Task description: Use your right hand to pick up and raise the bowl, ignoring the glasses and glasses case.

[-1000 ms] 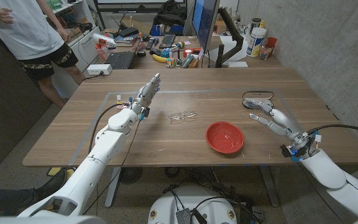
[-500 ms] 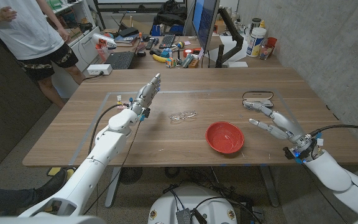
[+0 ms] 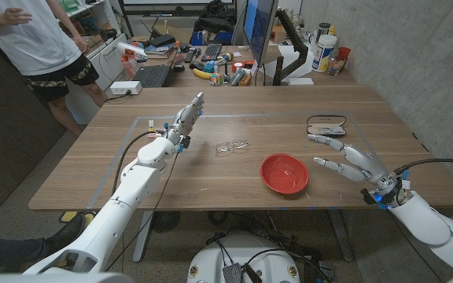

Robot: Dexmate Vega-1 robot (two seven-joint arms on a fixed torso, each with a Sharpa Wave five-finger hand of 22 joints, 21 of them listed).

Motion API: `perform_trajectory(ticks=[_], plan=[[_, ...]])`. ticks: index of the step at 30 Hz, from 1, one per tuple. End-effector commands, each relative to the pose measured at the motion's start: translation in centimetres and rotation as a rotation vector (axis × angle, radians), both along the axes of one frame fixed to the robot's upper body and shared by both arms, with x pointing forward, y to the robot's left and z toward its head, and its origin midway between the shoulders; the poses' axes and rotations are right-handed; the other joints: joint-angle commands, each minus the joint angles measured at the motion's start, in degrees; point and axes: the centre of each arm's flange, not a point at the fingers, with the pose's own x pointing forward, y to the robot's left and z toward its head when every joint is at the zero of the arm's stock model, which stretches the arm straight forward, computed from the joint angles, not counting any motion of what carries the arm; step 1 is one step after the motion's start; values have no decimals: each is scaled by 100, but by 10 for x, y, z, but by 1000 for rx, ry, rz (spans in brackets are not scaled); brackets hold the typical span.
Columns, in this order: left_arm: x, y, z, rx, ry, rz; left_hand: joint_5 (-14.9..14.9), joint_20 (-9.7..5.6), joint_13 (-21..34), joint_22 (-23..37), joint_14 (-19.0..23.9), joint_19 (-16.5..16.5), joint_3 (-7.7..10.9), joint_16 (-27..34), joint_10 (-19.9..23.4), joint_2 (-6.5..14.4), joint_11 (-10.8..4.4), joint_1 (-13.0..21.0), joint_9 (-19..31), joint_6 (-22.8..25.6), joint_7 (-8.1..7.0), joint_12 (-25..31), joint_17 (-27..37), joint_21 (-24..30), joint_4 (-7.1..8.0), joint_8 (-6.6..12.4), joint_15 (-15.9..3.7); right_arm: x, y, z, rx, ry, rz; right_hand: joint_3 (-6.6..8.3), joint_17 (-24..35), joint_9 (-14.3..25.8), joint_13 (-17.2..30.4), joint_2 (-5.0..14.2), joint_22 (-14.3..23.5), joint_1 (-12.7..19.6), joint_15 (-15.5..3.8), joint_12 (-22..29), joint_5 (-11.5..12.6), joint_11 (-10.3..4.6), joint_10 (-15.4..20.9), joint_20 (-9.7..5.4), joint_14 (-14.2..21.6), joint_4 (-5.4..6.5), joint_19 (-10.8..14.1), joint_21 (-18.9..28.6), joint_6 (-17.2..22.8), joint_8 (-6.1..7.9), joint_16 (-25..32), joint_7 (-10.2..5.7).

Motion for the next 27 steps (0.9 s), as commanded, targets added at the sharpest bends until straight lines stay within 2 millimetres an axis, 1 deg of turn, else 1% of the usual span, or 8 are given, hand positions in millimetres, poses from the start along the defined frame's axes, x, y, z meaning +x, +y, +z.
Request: perform_trajectory(ticks=[1, 6, 17, 26, 27], plan=[[3, 1, 4, 6, -2, 1, 46, -230, 27, 24, -20, -32, -19, 32, 8, 71, 2, 3, 11, 18, 13, 6, 23, 22, 15, 24, -5, -4, 3, -4, -72, -73, -30, -22, 23, 23, 25, -73, 15, 21, -250, 32, 50, -33, 77, -157, 97, -14, 58, -4, 47, 22, 13, -41], [4, 2, 5, 8, -3, 2, 46, -228, 27, 24, -22, -36, -24, 32, 7, 73, -10, 4, 11, 18, 15, 6, 23, 21, 15, 23, -5, -5, 4, -5, -94, -97, -40, -21, 22, 23, 25, -79, 15, 28, -267, 40, 66, -82, 110, -164, 132, -19, 71, -4, 88, 37, 19, -53], [5, 1, 8, 8, -10, -3, 47, -226, 27, 24, -26, -41, -36, 31, 3, 79, 15, 6, 11, 17, 17, 4, 24, 21, 14, 22, -6, -9, 8, -4, -128, -138, -47, -16, 22, 23, 26, -86, 14, 41, -281, 35, 89, -95, 115, -168, 143, -28, 86, -7, 85, 32, 11, -78], [6, 0, 9, 10, -9, -5, 48, -229, 27, 24, -26, -43, -44, 31, -8, 83, -2, 8, 11, 18, 14, 0, 24, 21, 14, 22, -8, -15, 8, -4, -179, -184, -64, -8, 22, 23, 26, -79, 15, 51, -290, 31, 105, -105, 117, -175, 145, -31, 89, -10, 83, 30, 6, -99], [6, 0, 9, 12, -10, -4, 48, -227, 27, 24, -25, -43, -45, 31, -4, 84, -1, 8, 11, 18, 9, 2, 24, 21, 14, 22, -7, -15, 8, -4, -185, -187, -65, -4, 22, 23, 26, -74, 15, 56, -289, 25, 110, -132, 103, -176, 145, -32, 90, -12, 85, 31, 4, -96]])
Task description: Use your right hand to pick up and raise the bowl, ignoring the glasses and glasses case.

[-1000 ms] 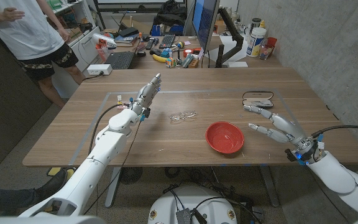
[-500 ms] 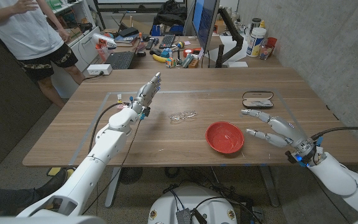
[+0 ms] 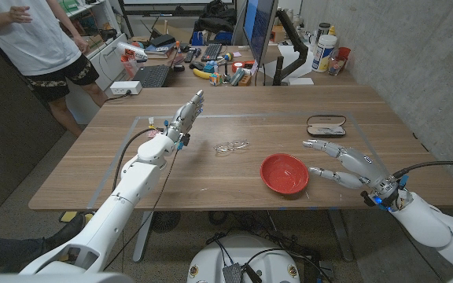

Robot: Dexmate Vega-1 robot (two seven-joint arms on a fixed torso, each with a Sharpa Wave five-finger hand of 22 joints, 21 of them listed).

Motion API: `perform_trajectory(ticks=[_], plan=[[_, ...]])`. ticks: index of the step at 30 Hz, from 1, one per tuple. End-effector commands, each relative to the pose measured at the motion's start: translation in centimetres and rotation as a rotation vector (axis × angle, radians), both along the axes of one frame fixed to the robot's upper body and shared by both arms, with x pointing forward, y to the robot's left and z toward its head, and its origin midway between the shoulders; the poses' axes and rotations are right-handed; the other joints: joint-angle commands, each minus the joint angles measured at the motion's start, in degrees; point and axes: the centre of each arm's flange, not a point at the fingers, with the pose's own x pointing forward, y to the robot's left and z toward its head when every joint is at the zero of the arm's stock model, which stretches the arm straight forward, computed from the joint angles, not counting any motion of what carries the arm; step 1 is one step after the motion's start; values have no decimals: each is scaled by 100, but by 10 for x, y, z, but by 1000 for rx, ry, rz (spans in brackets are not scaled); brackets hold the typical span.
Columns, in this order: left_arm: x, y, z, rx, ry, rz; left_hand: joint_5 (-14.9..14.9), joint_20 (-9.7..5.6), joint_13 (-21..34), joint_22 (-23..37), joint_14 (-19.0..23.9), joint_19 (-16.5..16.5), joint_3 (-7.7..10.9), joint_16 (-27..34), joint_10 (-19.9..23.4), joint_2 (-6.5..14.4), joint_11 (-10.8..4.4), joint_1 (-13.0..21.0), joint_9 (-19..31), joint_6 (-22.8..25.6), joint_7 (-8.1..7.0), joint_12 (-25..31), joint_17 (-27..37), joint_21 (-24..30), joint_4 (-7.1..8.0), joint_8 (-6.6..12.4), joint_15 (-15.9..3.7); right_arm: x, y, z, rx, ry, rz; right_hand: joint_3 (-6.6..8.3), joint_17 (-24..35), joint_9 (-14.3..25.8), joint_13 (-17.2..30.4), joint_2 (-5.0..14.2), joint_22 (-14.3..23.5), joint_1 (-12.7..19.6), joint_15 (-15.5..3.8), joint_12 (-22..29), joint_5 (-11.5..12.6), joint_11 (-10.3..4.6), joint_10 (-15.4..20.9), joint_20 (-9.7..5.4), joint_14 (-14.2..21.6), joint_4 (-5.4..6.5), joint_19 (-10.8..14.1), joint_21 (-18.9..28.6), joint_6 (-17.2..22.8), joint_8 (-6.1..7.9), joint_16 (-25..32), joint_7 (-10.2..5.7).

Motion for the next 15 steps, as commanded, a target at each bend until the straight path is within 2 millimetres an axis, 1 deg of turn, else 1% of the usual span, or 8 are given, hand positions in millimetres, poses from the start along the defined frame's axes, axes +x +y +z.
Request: perform_trajectory(ticks=[1, 4, 6, 12, 14, 15], plan=[[1, -2, 1, 3, -2, -3, 48, -228, 27, 24, -26, -44, -22, 31, -3, 84, -3, 8, 11, 15, 6, 2, 24, 21, -11, 21, -7, -7, 1, -1, -62, -58, -20, 21, 22, 24, 26, -36, 15, 21, -279, 26, 43, -59, 34, -167, 34, -8, 39, -12, 10, 30, 3, -28], [1, -2, 1, 6, -1, -4, 49, -227, 27, 24, -26, -44, -25, 31, 1, 85, 2, 9, 11, 19, 4, 4, 24, 22, -11, 22, -7, -8, 2, -3, -86, -81, -25, 27, 22, 24, 27, -31, 15, 30, -300, 30, 53, -63, 51, -176, 56, -11, 41, -14, 13, 30, 8, -40], [0, -2, 1, 9, -1, -4, 49, -226, 27, 24, -26, -45, -26, 31, 2, 86, 3, 9, 11, 22, 7, 4, 24, 22, -11, 23, -6, -9, 4, -4, -100, -91, -24, 35, 21, 24, 26, -25, 15, 40, -348, 41, 66, -58, 88, -195, 91, -14, 51, -13, 27, 34, 16, -56], [0, -3, 0, 11, 2, -6, 50, -225, 27, 24, -27, -45, -33, 31, 6, 90, -17, 12, 11, 26, 11, 6, 23, 22, -12, 24, -6, -12, 6, -4, -134, -112, -29, 48, 21, 24, 26, -15, 16, 56, -345, 42, 88, -94, 108, -205, 104, -19, 54, -18, 43, 38, 10, -78], [0, -4, 0, 11, 1, -8, 50, -223, 27, 24, -27, -44, -36, 31, -2, 92, 2, 13, 11, 24, 12, 3, 24, 23, -12, 23, -7, -13, 6, -4, -146, -115, -29, 51, 20, 24, 26, -13, 16, 61, -339, 37, 93, -105, 101, -206, 105, -20, 55, -19, 36, 34, 8, -84], [1, -4, 0, 11, 1, -9, 50, -226, 27, 24, -28, -46, -36, 31, 0, 93, 9, 13, 11, 23, 13, 4, 23, 22, -12, 23, -6, -13, 6, -3, -150, -116, -29, 53, 20, 24, 27, -11, 17, 64, -332, 40, 96, -86, 109, -204, 105, -21, 56, -19, 33, 33, 6, -87]])
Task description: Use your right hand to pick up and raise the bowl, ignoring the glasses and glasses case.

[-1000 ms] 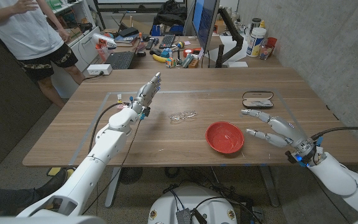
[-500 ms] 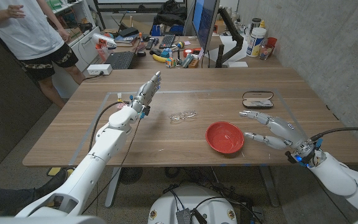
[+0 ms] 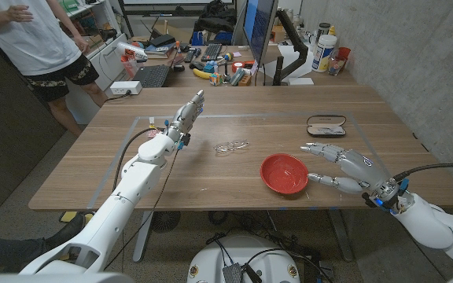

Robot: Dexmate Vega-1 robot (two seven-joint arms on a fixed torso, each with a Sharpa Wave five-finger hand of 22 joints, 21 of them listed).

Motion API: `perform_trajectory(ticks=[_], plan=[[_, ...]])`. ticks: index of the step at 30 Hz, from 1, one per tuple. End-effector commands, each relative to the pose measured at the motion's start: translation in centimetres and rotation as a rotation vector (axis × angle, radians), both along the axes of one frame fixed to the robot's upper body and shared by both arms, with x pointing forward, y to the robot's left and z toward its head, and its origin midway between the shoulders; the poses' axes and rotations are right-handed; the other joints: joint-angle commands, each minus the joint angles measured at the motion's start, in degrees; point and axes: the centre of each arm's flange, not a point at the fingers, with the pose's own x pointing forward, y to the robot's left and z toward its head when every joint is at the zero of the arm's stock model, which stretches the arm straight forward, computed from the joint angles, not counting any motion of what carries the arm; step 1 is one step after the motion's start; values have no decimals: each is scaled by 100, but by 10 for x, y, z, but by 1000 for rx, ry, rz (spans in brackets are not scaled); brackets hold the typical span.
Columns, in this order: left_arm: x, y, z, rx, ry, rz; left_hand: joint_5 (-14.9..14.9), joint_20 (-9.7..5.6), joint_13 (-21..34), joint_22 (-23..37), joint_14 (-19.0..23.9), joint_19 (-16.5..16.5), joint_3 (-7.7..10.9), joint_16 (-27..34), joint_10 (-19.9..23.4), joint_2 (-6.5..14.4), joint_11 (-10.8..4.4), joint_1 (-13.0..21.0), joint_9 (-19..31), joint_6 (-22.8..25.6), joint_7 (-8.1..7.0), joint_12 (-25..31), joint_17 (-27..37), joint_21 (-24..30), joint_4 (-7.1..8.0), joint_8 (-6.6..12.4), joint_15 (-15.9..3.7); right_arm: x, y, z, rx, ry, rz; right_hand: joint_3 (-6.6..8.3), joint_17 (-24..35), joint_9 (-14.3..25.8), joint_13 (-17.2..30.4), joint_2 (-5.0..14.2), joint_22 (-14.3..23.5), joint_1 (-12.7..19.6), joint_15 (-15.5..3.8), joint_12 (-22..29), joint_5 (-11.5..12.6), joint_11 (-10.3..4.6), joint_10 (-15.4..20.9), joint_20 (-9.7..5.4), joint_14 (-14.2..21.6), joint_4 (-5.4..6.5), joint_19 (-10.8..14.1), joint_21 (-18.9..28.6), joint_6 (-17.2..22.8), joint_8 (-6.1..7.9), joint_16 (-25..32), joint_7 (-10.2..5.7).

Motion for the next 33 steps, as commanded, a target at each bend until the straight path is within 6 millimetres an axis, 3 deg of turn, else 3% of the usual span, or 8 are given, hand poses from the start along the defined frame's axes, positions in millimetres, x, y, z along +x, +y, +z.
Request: perform_trajectory(ticks=[1, 20, 33], plan=[[0, -3, 0, 5, 1, -6, 22, -225, 27, 24, -26, -46, -14, 32, 3, 33, 13, 15, 11, 32, 10, 5, 23, 22, 12, 26, -5, -5, 2, 0, -75, -41, -11, 36, 21, 25, 26, -10, 17, 66, -347, 39, 40, -4, 26, -203, 54, -4, 54, -21, 5, 33, 6, -57], [1, -4, 4, 5, -12, -13, 24, -227, 27, 24, -20, -47, -35, 34, 7, 41, 28, 20, 11, 48, 24, 7, 24, 24, 11, 30, 14, -8, 9, -1, -196, -90, -57, 71, 13, 24, 27, -72, 8, 197, -325, 0, 100, -49, -36, -181, 14, -91, 18, -52, -28, 19, -31, -76], [7, -1, 5, 4, -6, -20, 24, -224, 27, 24, -22, -50, -48, 34, 5, 47, 20, 22, 11, 58, 21, 6, 24, 24, 11, 31, 17, -3, 22, -3, -269, -104, -106, 124, 5, 23, 29, -218, 1, 478, -234, -62, 167, 33, -169, -98, -120, -211, -89, -102, -119, -2, -80, -76]])
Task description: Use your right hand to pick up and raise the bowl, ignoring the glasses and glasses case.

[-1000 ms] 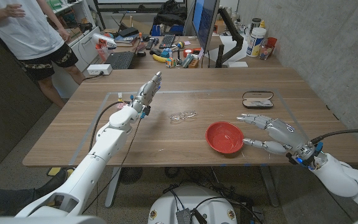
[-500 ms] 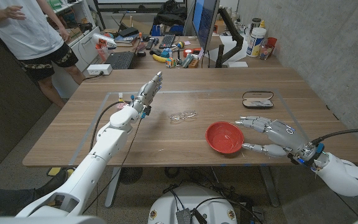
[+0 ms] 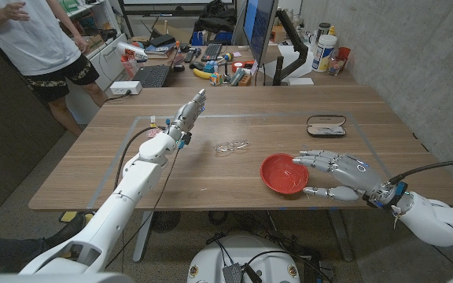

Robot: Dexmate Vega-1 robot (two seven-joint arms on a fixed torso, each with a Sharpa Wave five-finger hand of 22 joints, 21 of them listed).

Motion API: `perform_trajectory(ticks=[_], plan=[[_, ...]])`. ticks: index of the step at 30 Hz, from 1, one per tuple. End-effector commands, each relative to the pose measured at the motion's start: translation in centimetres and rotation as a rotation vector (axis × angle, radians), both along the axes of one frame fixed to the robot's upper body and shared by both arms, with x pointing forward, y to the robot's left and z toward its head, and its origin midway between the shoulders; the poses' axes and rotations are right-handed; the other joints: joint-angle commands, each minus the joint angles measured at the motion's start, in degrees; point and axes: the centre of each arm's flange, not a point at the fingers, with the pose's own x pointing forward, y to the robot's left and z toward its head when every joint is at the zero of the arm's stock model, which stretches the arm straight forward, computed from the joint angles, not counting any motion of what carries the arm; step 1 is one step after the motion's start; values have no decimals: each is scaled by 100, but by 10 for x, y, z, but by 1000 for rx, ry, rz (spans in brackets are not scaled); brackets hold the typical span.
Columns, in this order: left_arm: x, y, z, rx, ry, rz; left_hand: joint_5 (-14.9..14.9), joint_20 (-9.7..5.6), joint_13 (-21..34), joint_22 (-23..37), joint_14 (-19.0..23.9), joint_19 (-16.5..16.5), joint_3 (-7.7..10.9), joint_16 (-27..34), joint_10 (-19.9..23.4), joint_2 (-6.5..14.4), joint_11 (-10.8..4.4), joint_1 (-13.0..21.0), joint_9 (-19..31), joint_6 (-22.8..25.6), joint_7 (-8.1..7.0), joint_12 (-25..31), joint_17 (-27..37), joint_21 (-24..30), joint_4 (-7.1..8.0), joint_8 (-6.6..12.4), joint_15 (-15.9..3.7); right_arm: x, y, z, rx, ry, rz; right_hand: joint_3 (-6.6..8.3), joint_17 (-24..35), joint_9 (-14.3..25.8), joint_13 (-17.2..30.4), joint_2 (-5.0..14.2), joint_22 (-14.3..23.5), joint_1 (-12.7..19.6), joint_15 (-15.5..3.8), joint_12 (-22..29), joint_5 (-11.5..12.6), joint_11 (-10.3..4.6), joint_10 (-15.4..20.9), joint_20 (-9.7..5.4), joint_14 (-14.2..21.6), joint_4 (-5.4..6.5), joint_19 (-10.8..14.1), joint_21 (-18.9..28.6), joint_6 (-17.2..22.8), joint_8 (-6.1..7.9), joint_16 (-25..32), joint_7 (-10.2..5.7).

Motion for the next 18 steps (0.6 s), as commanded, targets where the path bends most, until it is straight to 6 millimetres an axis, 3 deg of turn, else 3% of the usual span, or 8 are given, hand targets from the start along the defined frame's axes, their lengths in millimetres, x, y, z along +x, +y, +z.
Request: perform_trajectory(ticks=[1, 18], plan=[[7, 3, 1, -4, 8, -3, 25, -221, 27, 24, -22, -50, -26, 34, 26, 47, -1, 21, 11, 63, 20, 6, 24, 24, -12, 33, 22, 7, 6, 1, -64, -49, -92, 43, 17, 20, 30, -4, 14, 136, -220, -19, 36, 0, -73, -114, -44, -48, -70, -13, -34, -2, -9, -17], [8, 5, 4, -6, 2, -2, 27, -222, 27, 24, -28, -58, -45, 32, 14, 57, 17, 26, 11, 88, 14, 2, 24, 23, -14, 38, 29, 7, 14, 2, -95, -64, -120, 90, 20, 21, 32, -87, 16, 345, -154, -57, 87, 39, -179, -31, -138, -63, -146, -31, -89, -9, -17, -25]])
